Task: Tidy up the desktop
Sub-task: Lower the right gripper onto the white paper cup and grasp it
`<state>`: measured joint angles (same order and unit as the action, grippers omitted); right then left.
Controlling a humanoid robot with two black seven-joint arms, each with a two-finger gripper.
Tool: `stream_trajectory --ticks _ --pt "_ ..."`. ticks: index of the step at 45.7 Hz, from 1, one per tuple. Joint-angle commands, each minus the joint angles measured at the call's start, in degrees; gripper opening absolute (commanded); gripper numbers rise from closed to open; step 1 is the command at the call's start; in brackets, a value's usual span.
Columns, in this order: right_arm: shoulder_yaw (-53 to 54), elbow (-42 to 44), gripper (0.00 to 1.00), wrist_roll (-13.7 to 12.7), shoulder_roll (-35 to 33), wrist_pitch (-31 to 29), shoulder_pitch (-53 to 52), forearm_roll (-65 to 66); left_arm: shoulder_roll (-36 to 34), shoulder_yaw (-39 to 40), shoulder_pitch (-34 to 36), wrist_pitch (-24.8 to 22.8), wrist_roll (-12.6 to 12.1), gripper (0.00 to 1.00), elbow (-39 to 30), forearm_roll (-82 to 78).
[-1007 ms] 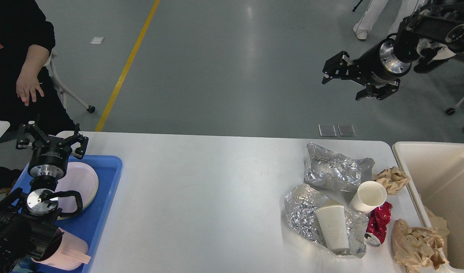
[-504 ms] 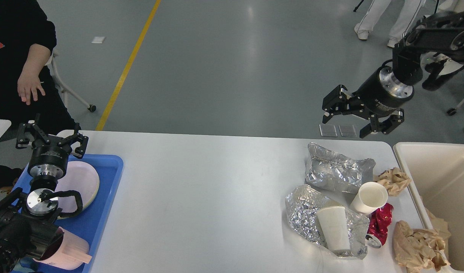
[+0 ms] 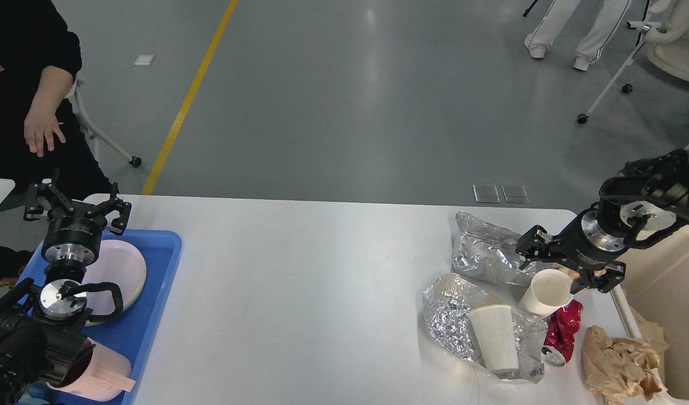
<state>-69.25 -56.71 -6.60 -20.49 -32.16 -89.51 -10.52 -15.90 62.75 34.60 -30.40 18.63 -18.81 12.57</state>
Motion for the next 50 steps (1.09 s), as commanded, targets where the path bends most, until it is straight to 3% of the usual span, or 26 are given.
stream_trajectory --ticks 1,17,21,25,31,37,43,50 --pt "-0.01 0.02 0.97 0.01 -0.96 1.39 0.82 -0.02 -0.01 0.0 0.02 -0.01 0.0 0.96 0.0 0.0" --pt "-0.28 1.6 0.97 0.01 -3.15 1.92 4.16 0.06 -0.01 0.0 0.02 -0.01 0.0 0.96 0.0 0.0" --pt "-0.19 2.04 0.96 0.01 -3.07 4.38 6.36 -0.02 -0.01 0.0 0.02 -0.01 0.0 0.96 0.0 0.0" --pt "-0.1 2.04 0.89 0.01 -2.89 7.71 8.55 -0.02 -0.01 0.0 -0.06 -0.01 0.0 0.96 0.0 0.0" --pt "0.25 2.04 0.71 0.01 -2.63 10.97 10.67 -0.02 -0.01 0.0 0.02 -0.01 0.0 0.96 0.0 0.0" --pt "0.43 2.04 0.28 0.01 -2.63 11.33 11.2 -0.02 -0.01 0.0 0.02 -0.01 0.0 0.96 0.0 0.0" --pt "0.6 1.96 0.0 0.01 -2.63 11.15 11.02 -0.11 -0.01 0.0 -0.06 -0.01 0.0 0.96 0.0 0.0" --pt "0.78 1.78 0.0 -0.08 -2.71 10.62 10.58 -0.29 -0.01 0.0 0.02 -0.01 0.0 0.96 0.0 0.0"
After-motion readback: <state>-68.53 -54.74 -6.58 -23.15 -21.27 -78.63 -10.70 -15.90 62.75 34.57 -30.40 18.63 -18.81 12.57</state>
